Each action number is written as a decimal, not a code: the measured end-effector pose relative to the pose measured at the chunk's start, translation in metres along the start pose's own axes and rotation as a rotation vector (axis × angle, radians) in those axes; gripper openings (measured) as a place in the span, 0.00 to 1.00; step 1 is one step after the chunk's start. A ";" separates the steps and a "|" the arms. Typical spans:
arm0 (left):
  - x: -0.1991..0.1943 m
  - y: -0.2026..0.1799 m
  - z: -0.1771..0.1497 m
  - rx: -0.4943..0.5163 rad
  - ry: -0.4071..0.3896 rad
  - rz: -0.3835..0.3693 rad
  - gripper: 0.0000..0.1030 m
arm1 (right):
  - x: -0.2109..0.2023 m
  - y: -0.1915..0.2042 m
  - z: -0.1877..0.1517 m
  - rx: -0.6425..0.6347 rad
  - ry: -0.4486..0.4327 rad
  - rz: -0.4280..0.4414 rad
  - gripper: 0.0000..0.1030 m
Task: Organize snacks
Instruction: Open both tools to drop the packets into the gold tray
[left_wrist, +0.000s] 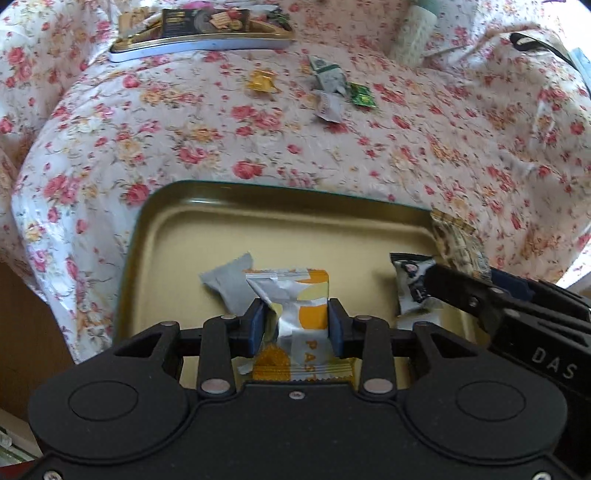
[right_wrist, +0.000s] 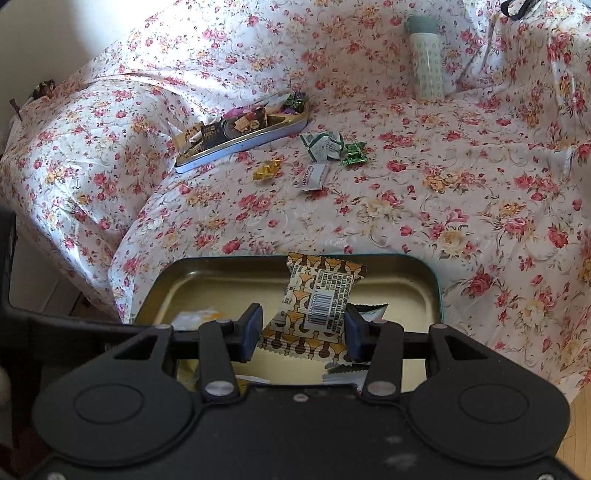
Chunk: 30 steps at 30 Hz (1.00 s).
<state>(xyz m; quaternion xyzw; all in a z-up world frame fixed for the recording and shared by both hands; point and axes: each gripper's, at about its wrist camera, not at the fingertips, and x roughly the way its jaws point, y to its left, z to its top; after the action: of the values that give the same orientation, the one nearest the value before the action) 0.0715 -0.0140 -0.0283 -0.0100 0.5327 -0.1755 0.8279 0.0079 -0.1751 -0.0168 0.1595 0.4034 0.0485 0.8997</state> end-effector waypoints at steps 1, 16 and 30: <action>0.000 -0.001 0.000 0.001 -0.002 -0.005 0.43 | 0.000 0.000 0.000 -0.003 0.002 -0.004 0.47; -0.008 -0.001 0.000 0.031 -0.070 0.095 0.58 | 0.007 -0.001 0.002 0.006 0.043 0.007 0.55; -0.004 -0.004 0.005 0.056 -0.089 0.185 0.64 | 0.010 0.001 0.008 -0.034 0.017 -0.045 0.60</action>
<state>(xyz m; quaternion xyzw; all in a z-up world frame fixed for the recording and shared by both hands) 0.0735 -0.0170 -0.0221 0.0546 0.4889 -0.1125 0.8633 0.0205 -0.1740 -0.0186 0.1346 0.4136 0.0367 0.8997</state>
